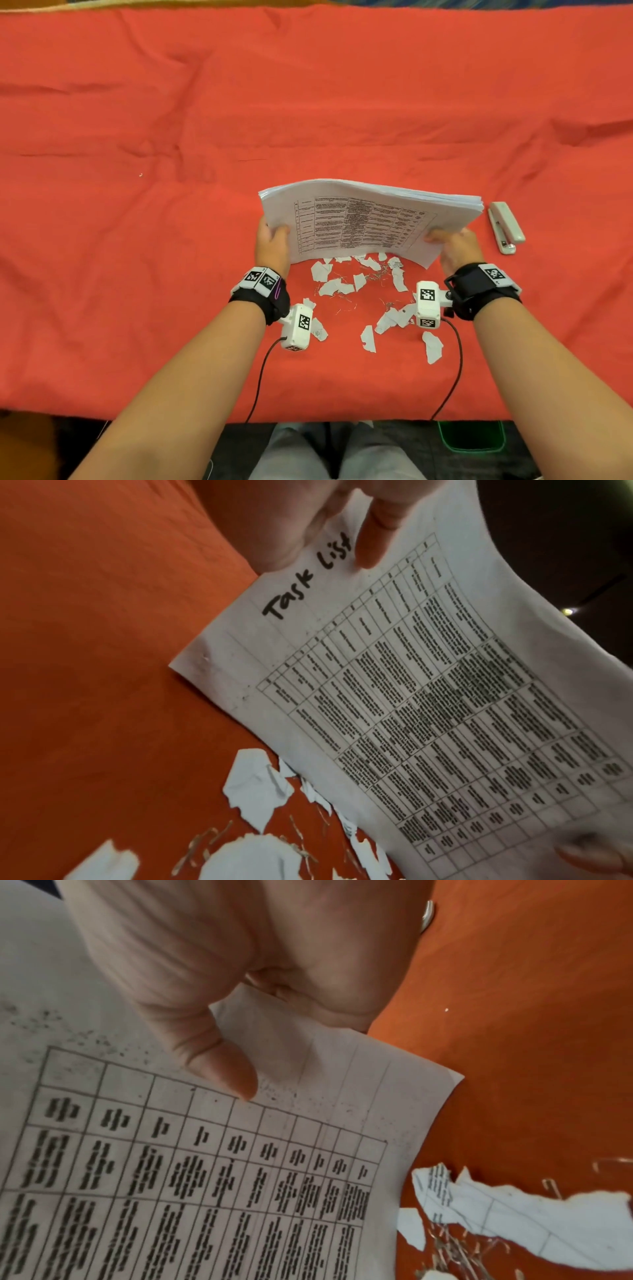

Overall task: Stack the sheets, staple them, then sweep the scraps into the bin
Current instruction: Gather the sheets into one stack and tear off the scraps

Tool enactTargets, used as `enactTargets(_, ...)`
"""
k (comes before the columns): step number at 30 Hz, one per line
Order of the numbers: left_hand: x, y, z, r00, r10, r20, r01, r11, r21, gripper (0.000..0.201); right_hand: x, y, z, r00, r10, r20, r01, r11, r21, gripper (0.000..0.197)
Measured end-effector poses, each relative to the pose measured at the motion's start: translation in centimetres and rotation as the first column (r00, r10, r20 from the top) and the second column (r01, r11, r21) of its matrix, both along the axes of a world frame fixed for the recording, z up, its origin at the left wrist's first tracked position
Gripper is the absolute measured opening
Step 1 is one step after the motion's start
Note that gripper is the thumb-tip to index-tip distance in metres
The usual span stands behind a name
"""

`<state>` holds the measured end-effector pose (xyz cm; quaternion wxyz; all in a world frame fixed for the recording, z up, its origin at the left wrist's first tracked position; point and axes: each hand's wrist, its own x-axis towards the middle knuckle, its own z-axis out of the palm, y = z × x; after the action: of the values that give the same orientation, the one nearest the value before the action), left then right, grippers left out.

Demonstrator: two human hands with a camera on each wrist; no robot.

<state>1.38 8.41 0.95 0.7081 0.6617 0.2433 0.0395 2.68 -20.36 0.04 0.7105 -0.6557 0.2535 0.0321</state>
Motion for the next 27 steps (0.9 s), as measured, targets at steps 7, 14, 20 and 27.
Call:
enactTargets(7, 1.8, -0.7, 6.3, 0.949, -0.286, 0.131, 0.191, 0.855, 0.482, 0.015, 2.3, -1.8, 4.0, 0.999, 0.025, 0.023, -0.015, 0.94, -0.341, 0.049)
enactTargets(14, 2.5, -3.8, 15.3, 0.801, -0.589, 0.11, 0.202, 0.438, 0.876, 0.005, 4.0, 1.2, 15.7, 0.798, 0.549, 0.249, -0.191, 0.622, -0.759, 0.09)
enactTargets(20, 2.8, -3.3, 17.0, 0.709, -0.684, 0.173, 0.2, 0.43, 0.88, 0.004, 3.7, 2.5, 15.9, 0.745, 0.627, 0.229, -0.378, 0.679, -0.629, 0.018)
enactTargets(27, 3.8, 0.5, 14.7, 0.804, -0.359, 0.473, 0.284, 0.932, 0.224, 0.007, 2.8, 0.9, 13.8, 0.818, 0.403, 0.41, -0.313, 0.911, -0.269, 0.025)
